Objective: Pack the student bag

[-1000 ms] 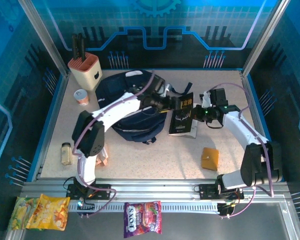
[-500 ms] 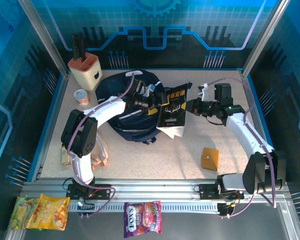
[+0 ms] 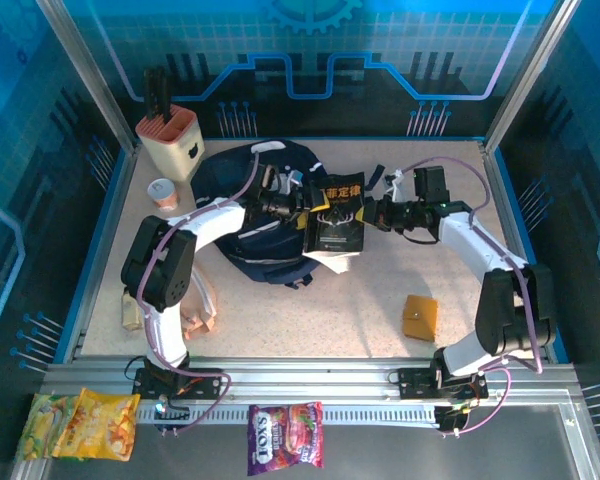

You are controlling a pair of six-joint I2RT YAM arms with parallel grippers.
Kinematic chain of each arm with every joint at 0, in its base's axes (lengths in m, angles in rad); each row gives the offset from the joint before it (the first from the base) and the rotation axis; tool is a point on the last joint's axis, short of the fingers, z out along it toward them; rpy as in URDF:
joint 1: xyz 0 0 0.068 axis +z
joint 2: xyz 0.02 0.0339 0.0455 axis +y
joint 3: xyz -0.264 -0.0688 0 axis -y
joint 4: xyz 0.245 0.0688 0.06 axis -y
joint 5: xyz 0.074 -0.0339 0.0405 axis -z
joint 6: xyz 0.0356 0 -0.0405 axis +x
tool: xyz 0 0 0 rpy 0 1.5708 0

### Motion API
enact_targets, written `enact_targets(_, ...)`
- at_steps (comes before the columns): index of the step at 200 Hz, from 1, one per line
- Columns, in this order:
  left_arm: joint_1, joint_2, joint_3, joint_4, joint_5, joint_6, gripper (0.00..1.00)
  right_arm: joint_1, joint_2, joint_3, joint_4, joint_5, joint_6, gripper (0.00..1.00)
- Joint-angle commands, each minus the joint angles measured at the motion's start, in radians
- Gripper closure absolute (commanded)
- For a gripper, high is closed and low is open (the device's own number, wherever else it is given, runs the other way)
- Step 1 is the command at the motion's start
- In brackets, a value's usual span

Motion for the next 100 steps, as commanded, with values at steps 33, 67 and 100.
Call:
enact_targets(33, -0.005, -0.045, -0.018, 0.078, 0.062, -0.005, 0.48, 0.006, 0.083, 0.058, -0.029, 0.093, -0.065, 1.0)
enact_targets(67, -0.001, -0.045, -0.017, 0.065, 0.031, -0.003, 0.71, 0.006, 0.088, 0.057, -0.01, 0.098, -0.058, 1.0)
enact_targets(100, 0.002, -0.058, 0.001, 0.047, -0.02, 0.001, 0.88, 0.0, 0.039, 0.035, 0.0, 0.121, -0.006, 0.72)
